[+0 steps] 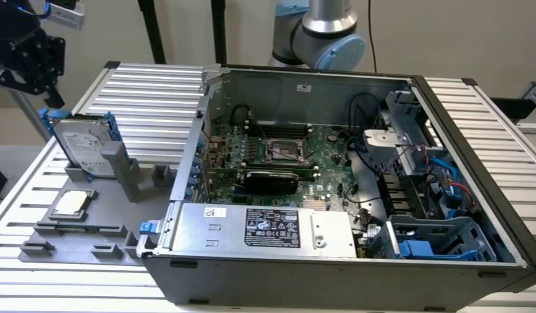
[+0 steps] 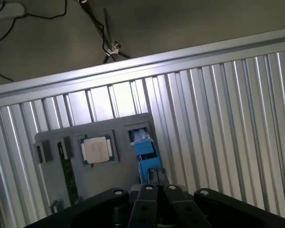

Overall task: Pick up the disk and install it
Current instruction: 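Pick up the disk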

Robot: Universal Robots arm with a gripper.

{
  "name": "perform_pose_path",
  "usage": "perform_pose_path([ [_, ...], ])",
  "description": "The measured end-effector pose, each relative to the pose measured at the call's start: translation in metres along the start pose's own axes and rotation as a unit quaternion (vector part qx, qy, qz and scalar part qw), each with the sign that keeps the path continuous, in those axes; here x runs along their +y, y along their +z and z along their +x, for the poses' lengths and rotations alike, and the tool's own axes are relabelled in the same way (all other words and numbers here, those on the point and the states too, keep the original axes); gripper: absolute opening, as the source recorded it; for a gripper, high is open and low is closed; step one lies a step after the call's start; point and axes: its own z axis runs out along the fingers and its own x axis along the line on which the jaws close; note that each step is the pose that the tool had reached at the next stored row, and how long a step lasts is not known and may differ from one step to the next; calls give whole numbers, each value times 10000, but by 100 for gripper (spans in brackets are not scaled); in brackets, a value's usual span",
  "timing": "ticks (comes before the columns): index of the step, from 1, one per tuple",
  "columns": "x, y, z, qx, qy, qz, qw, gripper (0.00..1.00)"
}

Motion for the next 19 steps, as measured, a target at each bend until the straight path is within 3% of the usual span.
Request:
perform_pose_path([
  [2,2,5,-2,83,-110,15,9999,0],
  [3,3,8,-2,111,-167,20,9998,0],
  [5,3,11,-5,130,-282,23,9995,0],
  [8,3,11,-7,133,-406,23,9991,0],
  [9,4,11,-8,133,-418,23,9990,100],
  [19,4,56,-7,133,-421,23,9990,100],
])
